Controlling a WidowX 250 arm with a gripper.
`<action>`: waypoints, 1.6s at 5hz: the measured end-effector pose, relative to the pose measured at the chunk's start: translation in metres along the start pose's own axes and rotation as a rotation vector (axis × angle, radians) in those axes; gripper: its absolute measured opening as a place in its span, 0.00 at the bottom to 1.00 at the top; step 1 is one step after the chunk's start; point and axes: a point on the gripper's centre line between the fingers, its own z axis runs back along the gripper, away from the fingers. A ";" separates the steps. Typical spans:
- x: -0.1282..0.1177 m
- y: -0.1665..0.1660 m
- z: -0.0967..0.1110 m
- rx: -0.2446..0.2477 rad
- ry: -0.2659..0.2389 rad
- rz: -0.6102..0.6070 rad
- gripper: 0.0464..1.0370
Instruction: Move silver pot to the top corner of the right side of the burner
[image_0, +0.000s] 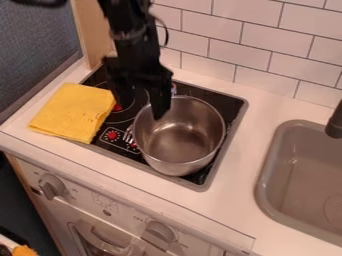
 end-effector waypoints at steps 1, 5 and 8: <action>-0.004 0.001 -0.017 -0.010 0.035 0.010 0.96; -0.012 0.004 -0.038 0.013 0.040 0.054 0.29; -0.017 0.000 -0.040 -0.007 0.040 0.054 0.03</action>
